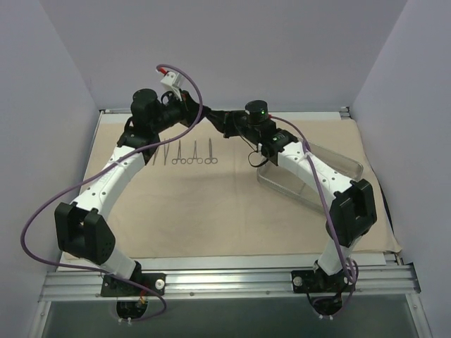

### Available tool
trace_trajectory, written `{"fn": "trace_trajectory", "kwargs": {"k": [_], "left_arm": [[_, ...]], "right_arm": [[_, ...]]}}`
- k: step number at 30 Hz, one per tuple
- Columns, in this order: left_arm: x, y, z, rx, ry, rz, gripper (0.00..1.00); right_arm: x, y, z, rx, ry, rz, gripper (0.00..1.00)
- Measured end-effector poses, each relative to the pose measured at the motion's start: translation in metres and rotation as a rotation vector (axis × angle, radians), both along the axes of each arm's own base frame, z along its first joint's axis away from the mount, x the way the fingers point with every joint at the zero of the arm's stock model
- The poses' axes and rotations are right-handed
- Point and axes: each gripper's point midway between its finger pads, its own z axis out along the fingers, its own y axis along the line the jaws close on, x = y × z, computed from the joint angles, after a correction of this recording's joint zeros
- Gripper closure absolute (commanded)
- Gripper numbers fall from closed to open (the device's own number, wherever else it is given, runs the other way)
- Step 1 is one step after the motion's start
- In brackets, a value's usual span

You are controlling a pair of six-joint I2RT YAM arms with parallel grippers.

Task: Open and lay out the surgical kit
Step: Place the medical item in the surgical kit.

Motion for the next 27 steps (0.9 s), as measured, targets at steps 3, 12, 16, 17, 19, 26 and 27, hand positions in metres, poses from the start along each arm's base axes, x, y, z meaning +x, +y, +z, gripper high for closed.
{"fn": "trace_trajectory", "kwargs": {"k": [3,12,16,17,19,26,27], "left_arm": [[-0.007,0.001,-0.003,0.005,0.003,-0.004,0.62],[-0.033,0.015,-0.015,0.090,0.061,-0.013,0.37],[-0.045,0.024,-0.015,0.127,0.073,-0.015,0.36],[-0.048,0.025,-0.013,0.132,0.069,-0.017,0.36],[-0.054,0.026,-0.012,0.137,0.069,-0.028,0.38],[-0.063,0.010,-0.043,0.195,0.169,-0.127,0.40],[-0.065,0.006,-0.051,0.211,0.190,-0.142,0.40]], "right_arm": [[-0.002,0.003,0.000,0.001,-0.003,0.009,1.00],[0.021,-0.053,-0.034,-0.199,-0.011,0.012,1.00],[0.024,-0.085,-0.058,-0.418,-0.056,0.059,1.00],[0.021,-0.087,-0.061,-0.467,-0.072,0.085,1.00],[0.013,-0.087,-0.062,-0.566,-0.118,0.153,1.00],[0.001,-0.079,-0.029,-0.827,-0.327,0.308,1.00],[0.000,-0.080,-0.028,-0.845,-0.341,0.314,1.00]]}}
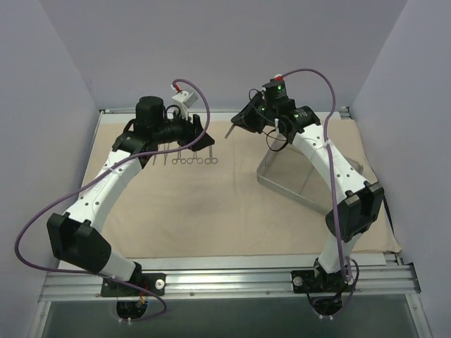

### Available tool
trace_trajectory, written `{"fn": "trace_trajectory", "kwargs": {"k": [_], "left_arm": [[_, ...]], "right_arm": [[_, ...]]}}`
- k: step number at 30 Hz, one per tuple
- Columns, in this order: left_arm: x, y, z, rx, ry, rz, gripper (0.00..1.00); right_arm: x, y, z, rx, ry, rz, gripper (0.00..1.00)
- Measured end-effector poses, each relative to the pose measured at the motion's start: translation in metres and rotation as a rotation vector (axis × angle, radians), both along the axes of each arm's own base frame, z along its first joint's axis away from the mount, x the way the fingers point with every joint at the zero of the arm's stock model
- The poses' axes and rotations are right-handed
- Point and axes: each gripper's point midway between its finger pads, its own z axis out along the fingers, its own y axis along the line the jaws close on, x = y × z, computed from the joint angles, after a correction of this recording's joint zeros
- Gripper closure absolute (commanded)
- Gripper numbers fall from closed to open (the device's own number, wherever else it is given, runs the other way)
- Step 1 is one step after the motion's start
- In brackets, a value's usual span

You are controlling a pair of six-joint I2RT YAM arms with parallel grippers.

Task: Open and lay out the surgical kit
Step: Place the medical item in the surgical kit.

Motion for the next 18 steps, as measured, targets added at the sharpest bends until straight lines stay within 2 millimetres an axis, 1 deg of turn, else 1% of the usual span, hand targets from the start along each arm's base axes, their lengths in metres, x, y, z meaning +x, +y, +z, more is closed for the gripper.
{"fn": "trace_trajectory", "kwargs": {"k": [2,4,7,11,14,18], "left_arm": [[-0.004,-0.006,-0.009,0.022,0.033,-0.022,0.40],[-0.003,-0.012,-0.012,0.035,0.050,-0.038,0.40],[-0.001,-0.016,-0.008,0.034,0.050,-0.051,0.40],[-0.002,-0.021,0.003,0.017,0.035,-0.071,0.40],[-0.003,-0.028,0.005,0.004,0.042,-0.090,0.41],[0.000,-0.039,-0.004,0.001,0.082,-0.111,0.49]], "right_arm": [[-0.006,0.001,-0.001,-0.043,-0.012,0.034,1.00],[-0.010,0.000,-0.006,-0.086,-0.003,0.054,1.00],[-0.012,0.002,-0.011,-0.132,-0.002,0.077,1.00],[-0.017,0.004,-0.016,-0.165,0.000,0.101,1.00],[-0.019,0.007,-0.011,-0.172,-0.010,0.117,1.00],[-0.018,0.015,-0.002,-0.170,-0.040,0.134,1.00]]}}
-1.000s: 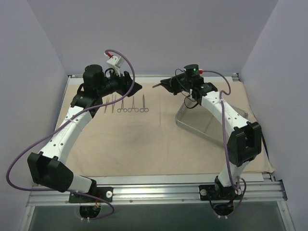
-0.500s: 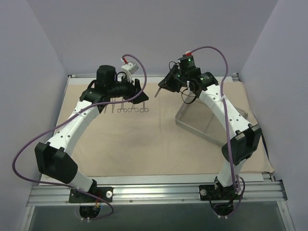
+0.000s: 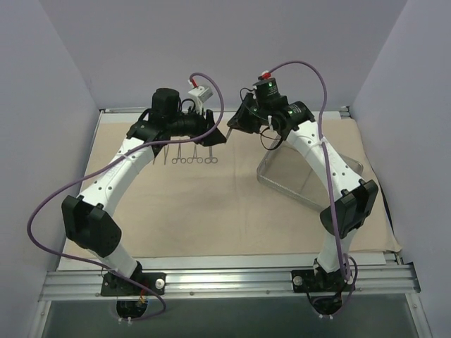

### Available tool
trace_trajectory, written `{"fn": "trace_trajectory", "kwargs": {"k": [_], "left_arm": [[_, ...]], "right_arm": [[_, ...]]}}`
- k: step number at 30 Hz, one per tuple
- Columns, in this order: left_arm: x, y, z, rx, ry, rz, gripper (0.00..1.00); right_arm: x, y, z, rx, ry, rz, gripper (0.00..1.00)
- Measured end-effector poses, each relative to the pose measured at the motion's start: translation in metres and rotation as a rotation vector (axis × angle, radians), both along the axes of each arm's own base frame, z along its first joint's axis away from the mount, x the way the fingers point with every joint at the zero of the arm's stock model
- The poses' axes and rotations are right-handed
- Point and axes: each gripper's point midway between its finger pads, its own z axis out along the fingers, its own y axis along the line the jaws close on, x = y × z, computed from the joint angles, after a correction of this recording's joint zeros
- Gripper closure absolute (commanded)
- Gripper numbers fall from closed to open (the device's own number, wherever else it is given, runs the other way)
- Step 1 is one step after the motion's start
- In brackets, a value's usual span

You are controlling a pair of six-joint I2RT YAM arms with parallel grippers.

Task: Open and lay out the surgical kit
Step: Place the medical item in the surgical kit.

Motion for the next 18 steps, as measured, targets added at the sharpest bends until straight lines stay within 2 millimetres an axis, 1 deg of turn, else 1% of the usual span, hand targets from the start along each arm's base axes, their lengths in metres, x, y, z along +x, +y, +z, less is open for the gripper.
{"fn": "trace_trajectory", "kwargs": {"k": [6,10,13,15,16,17,18], "left_arm": [[0.004,-0.011,-0.021,0.011,0.068,-0.010,0.55],[0.003,-0.012,-0.022,0.007,0.084,-0.008,0.58],[0.004,-0.013,-0.021,0.003,0.085,-0.006,0.63],[0.005,-0.013,-0.021,0.004,0.090,-0.003,0.75],[0.006,-0.012,-0.022,0.005,0.093,0.000,0.83],[0.008,-0.012,-0.023,0.005,0.097,0.003,0.97],[0.011,-0.012,-0.025,0.009,0.104,0.006,0.98]], "right_arm": [[0.001,0.008,0.000,-0.005,-0.008,0.020,1.00],[0.001,0.013,-0.005,-0.010,0.000,0.029,1.00],[0.001,0.015,-0.008,-0.013,0.006,0.033,1.00],[0.001,0.016,-0.008,-0.012,0.006,0.035,1.00],[0.000,0.016,-0.008,-0.014,0.007,0.039,1.00],[0.000,0.016,-0.008,-0.015,0.006,0.038,1.00],[0.000,0.015,-0.008,-0.019,0.004,0.038,1.00]]}}
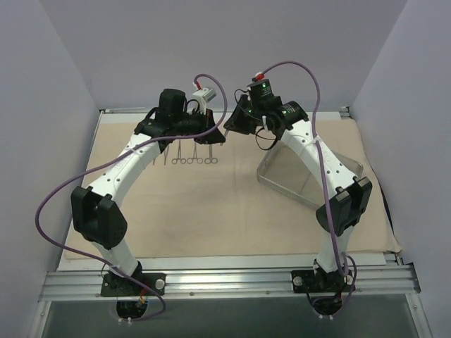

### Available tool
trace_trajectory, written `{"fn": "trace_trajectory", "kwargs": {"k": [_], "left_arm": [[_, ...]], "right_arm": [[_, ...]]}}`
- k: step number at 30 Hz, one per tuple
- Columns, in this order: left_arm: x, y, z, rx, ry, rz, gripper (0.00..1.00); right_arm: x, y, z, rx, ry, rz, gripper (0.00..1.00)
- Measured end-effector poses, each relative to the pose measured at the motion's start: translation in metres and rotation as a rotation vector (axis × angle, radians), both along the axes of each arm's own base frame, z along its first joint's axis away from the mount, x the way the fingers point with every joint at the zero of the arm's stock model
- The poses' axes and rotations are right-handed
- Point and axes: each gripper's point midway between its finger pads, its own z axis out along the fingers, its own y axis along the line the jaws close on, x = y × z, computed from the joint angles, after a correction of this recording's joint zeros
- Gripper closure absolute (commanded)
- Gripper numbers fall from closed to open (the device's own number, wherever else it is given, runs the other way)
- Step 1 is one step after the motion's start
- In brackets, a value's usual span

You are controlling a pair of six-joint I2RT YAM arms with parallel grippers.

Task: Open and lay out the surgical kit
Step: Place the medical item in the surgical kit.

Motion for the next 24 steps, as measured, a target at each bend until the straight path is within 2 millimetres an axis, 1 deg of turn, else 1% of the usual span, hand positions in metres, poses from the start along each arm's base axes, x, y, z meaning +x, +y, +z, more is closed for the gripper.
{"fn": "trace_trajectory", "kwargs": {"k": [1,2,4,5,6,8,10,11,16,17,18,21,24], "left_arm": [[0.003,0.001,-0.002,0.003,0.006,0.005,0.98],[0.005,0.000,-0.003,0.004,0.011,0.006,0.98],[0.008,0.001,-0.005,0.013,0.017,0.013,0.98],[0.010,0.003,-0.007,0.020,0.020,0.020,0.98],[0.011,0.006,-0.010,0.031,0.027,0.031,0.98],[0.017,0.019,-0.017,0.054,0.036,0.068,0.98],[0.028,0.040,-0.027,0.087,0.043,0.127,0.98],[0.034,0.055,-0.033,0.108,0.048,0.168,0.98],[0.061,0.147,-0.077,0.278,0.077,0.388,0.98],[0.063,0.162,-0.085,0.317,0.079,0.424,0.98],[0.066,0.177,-0.094,0.358,0.079,0.457,0.98],[0.068,0.210,-0.115,0.453,0.088,0.523,0.98],[0.076,0.237,-0.133,0.514,0.103,0.574,0.98]], "right_arm": [[0.001,-0.001,0.000,-0.004,-0.004,-0.003,1.00],[0.002,-0.002,0.000,-0.006,-0.005,-0.007,0.82],[0.004,-0.003,-0.001,-0.011,0.000,-0.011,0.63],[0.006,-0.005,-0.001,-0.012,0.002,-0.015,0.49],[0.008,-0.007,-0.001,-0.014,0.002,-0.019,0.42],[0.010,-0.012,-0.001,-0.025,0.003,-0.020,0.34],[0.016,-0.026,0.000,-0.036,0.006,-0.043,0.31],[0.021,-0.036,0.000,-0.044,0.006,-0.060,0.30],[0.048,-0.099,-0.004,-0.090,0.011,-0.168,0.28],[0.052,-0.115,-0.006,-0.105,0.017,-0.192,0.28],[0.055,-0.126,-0.008,-0.114,0.020,-0.208,0.28],[0.061,-0.151,-0.016,-0.138,0.031,-0.235,0.28],[0.056,-0.166,-0.036,-0.162,0.077,-0.238,0.28]]}}
